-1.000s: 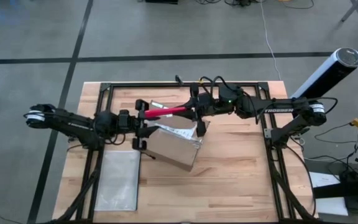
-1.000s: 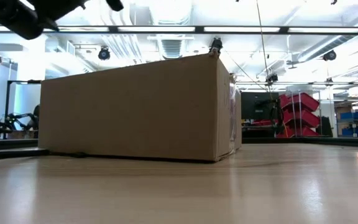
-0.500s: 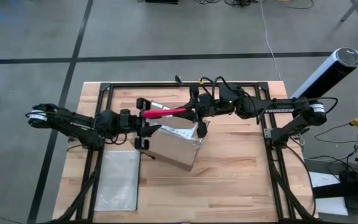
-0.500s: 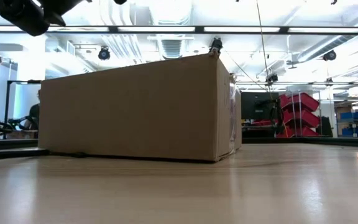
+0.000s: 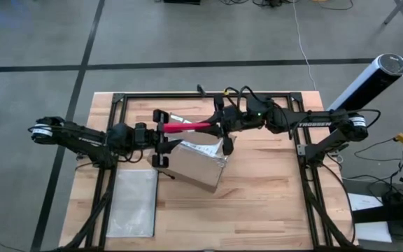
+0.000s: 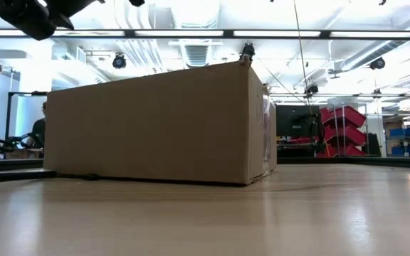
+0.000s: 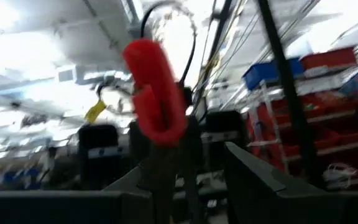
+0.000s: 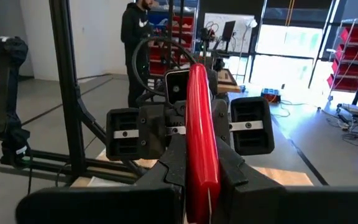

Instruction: Unpack boxes

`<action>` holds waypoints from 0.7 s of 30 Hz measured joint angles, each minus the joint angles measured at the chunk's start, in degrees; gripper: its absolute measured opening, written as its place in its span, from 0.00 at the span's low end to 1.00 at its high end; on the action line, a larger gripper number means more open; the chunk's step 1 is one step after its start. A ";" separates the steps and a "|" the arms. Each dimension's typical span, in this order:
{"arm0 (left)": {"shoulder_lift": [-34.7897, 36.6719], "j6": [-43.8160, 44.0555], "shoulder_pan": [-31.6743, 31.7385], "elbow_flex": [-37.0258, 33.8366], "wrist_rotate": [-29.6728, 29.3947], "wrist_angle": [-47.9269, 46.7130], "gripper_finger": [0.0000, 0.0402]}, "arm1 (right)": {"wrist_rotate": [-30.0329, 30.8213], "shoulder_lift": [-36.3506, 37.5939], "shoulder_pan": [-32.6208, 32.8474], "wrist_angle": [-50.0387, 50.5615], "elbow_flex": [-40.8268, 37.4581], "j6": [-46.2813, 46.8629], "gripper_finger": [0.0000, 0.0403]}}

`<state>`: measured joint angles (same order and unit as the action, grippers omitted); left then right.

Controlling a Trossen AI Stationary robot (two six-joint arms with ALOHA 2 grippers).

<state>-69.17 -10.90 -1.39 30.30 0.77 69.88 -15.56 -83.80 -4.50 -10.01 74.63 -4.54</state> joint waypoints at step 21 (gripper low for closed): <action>0.21 -1.77 0.11 0.00 -2.97 5.15 0.29 | 0.32 -0.09 0.00 -0.06 -0.01 -0.10 0.03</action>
<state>-68.95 -12.67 -1.28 30.30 -2.20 75.04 -15.24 -83.88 -4.51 -10.07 74.62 -4.64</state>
